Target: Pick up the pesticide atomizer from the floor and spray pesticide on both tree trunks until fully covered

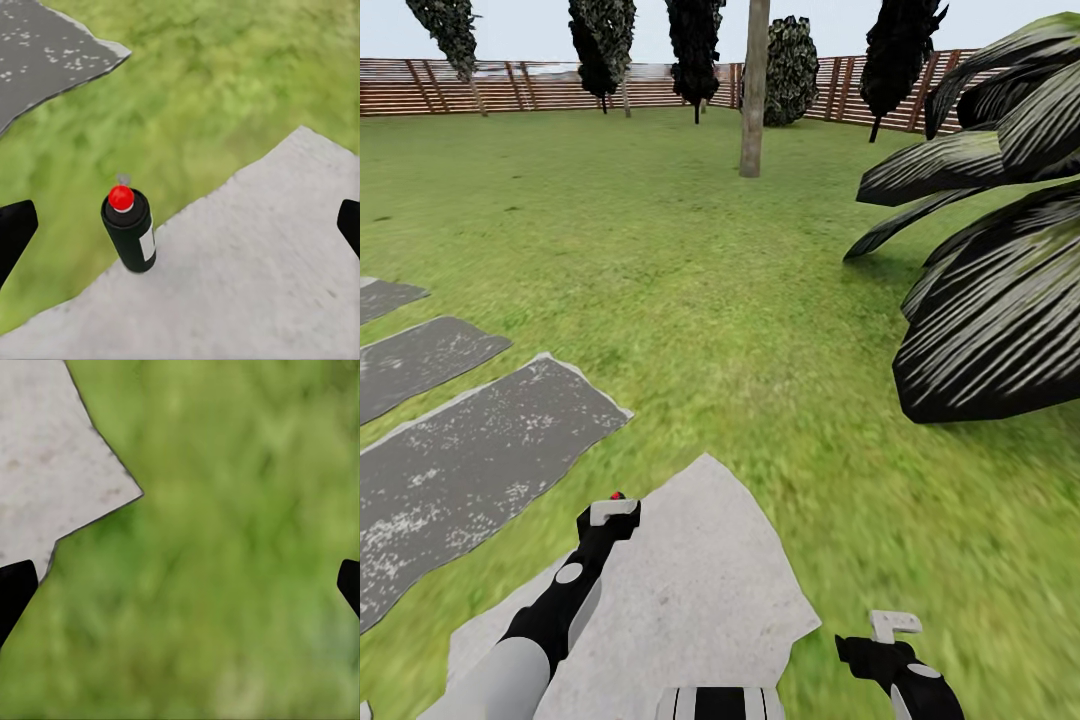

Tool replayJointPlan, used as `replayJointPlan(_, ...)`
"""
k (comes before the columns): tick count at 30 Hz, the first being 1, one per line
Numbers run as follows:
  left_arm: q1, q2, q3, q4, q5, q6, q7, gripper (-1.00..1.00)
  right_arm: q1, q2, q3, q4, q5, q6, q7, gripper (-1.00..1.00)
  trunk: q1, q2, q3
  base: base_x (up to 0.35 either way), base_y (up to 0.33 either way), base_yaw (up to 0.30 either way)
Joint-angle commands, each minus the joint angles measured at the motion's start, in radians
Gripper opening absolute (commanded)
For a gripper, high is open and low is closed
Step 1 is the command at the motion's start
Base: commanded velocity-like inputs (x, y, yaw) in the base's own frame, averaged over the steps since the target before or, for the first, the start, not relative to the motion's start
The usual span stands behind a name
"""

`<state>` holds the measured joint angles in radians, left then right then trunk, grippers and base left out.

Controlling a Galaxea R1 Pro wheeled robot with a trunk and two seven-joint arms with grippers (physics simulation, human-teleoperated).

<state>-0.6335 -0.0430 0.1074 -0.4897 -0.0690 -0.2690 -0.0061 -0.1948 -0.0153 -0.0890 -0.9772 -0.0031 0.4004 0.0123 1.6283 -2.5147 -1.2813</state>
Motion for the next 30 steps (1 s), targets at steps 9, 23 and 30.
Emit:
replayJointPlan(9, 0.000, 0.000, 0.001, 0.000, 0.000, 0.000, 0.000, 1.00, 0.000, 0.000, 0.000, 0.000, 0.000, 0.000, 0.000, 1.00, 0.001, -0.001, -0.017, 0.004, 0.000, 0.000)
replayJointPlan(23, 0.001, 0.005, 0.002, 0.000, -0.001, -0.075, 0.000, 1.00, 0.000, 0.000, 0.000, 0.000, 0.000, 0.000, 0.000, 1.00, 0.008, -0.004, -0.093, 0.000, 0.000, 0.000)
replayJointPlan(30, 0.003, 0.009, 0.002, 0.000, -0.002, -0.137, 0.000, 1.00, 0.000, 0.000, 0.000, 0.000, 0.000, 0.000, 0.000, 1.00, 0.011, -0.006, -0.130, 0.000, 0.000, 0.000)
